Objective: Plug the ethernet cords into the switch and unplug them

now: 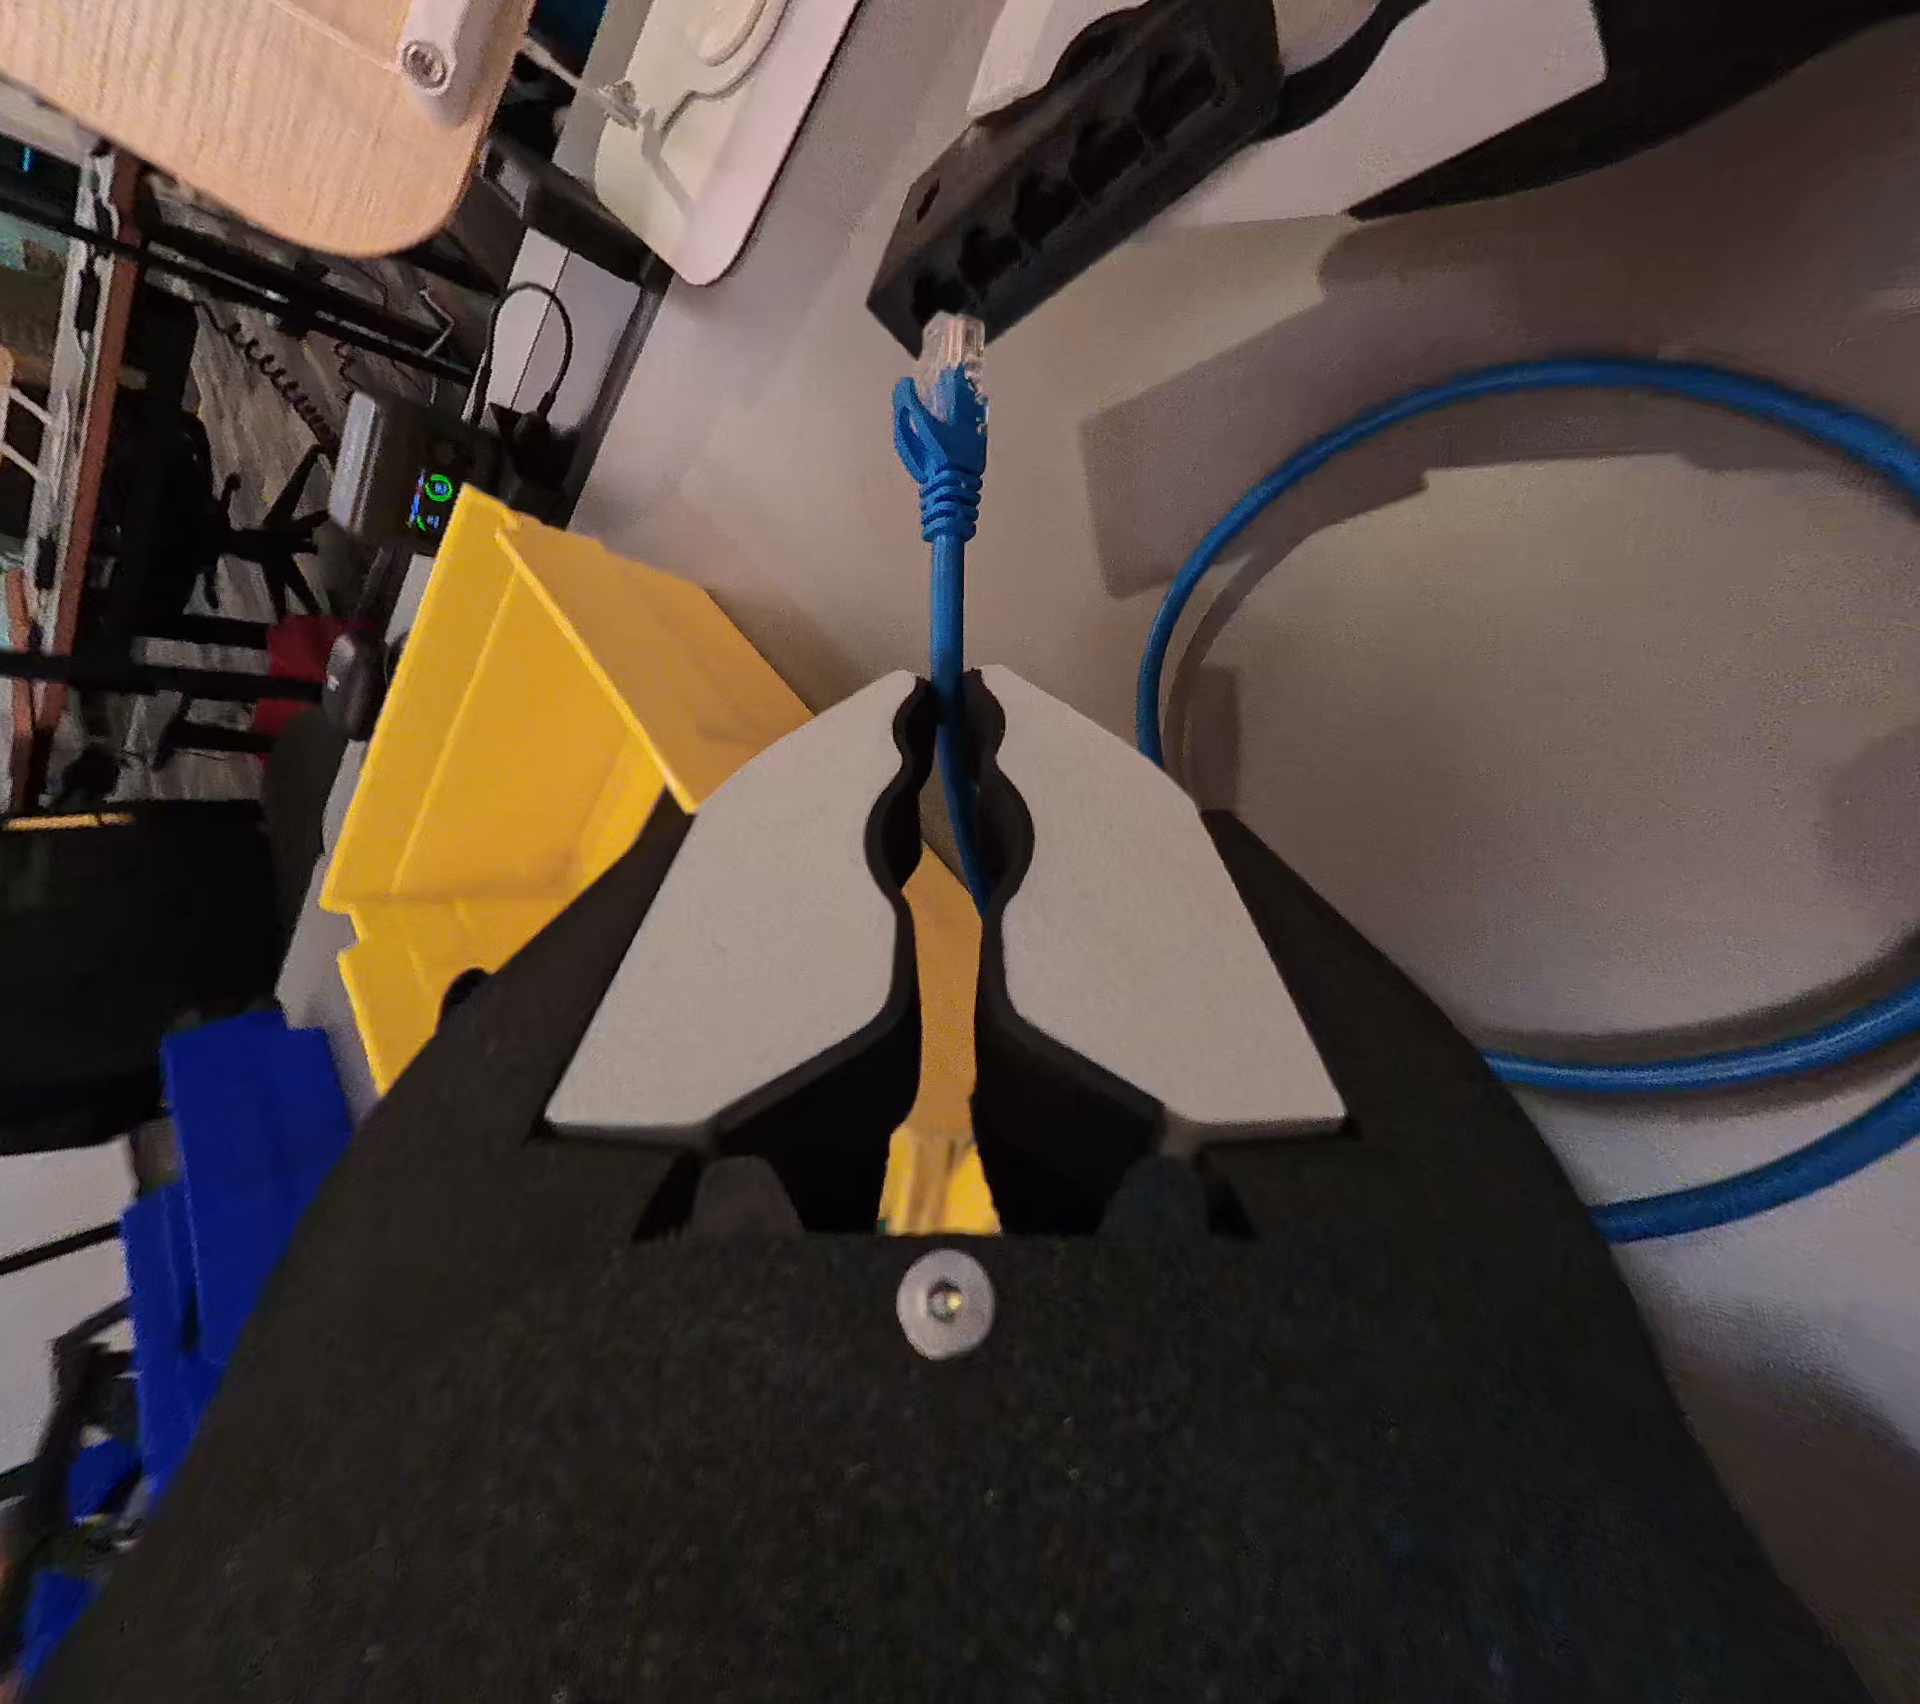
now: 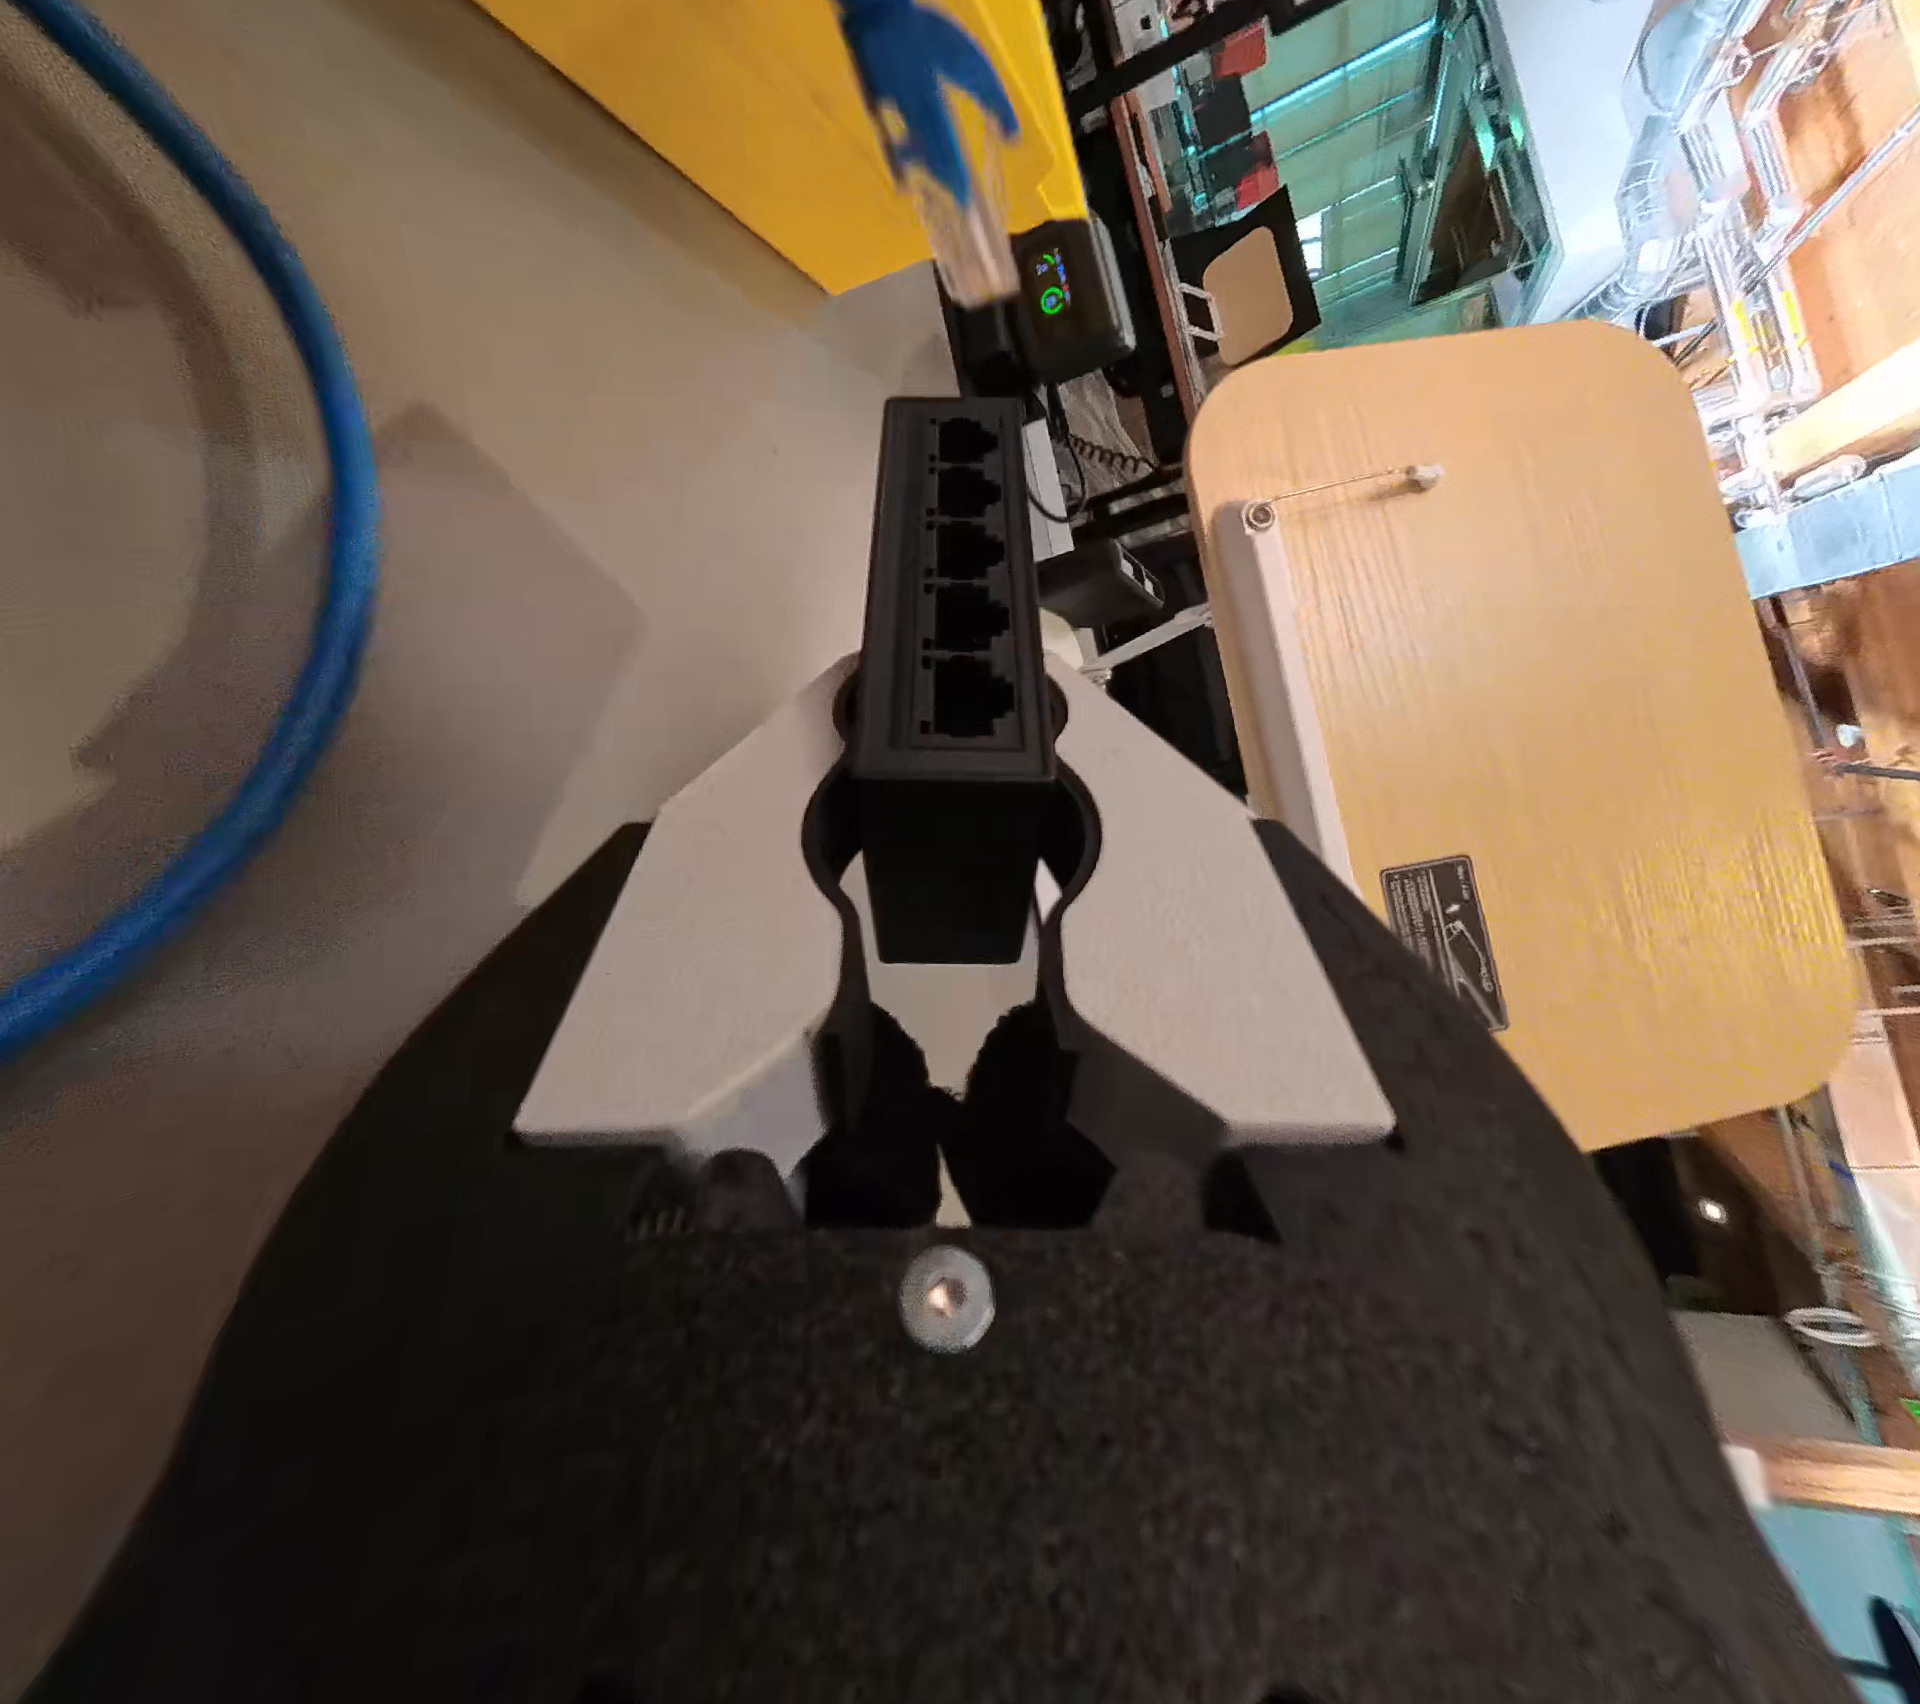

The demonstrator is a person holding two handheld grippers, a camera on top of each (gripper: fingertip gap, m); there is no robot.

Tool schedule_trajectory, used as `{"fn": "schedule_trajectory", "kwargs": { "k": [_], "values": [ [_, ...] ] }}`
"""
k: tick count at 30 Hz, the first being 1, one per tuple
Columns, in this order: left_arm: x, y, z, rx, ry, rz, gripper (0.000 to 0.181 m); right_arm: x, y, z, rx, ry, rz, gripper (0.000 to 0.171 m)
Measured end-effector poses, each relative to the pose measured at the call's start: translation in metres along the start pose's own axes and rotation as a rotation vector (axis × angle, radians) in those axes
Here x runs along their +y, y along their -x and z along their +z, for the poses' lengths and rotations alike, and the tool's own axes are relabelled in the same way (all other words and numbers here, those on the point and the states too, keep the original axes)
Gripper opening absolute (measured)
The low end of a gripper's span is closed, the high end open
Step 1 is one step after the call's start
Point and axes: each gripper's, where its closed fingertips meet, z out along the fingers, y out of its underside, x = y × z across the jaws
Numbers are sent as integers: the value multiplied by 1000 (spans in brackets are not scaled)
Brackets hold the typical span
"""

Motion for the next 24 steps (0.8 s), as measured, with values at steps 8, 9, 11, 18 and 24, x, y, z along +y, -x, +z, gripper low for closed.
{"fn": "schedule_trajectory", "kwargs": {
  "k": [8,9,11,18,24],
  "values": [
    [-10,-8,18,-13,56,223,5,2,15,3,-49,51,-69,27],
    [-9,-9,20,-10,62,238,5,1,15,3,-48,49,-69,27],
    [-8,-12,22,4,69,250,5,1,14,3,-45,49,-71,27],
    [-7,-15,26,28,80,229,5,3,16,4,-44,61,-90,27],
    [-5,-14,28,33,109,187,5,4,19,6,-49,72,-106,27]
  ]
}}
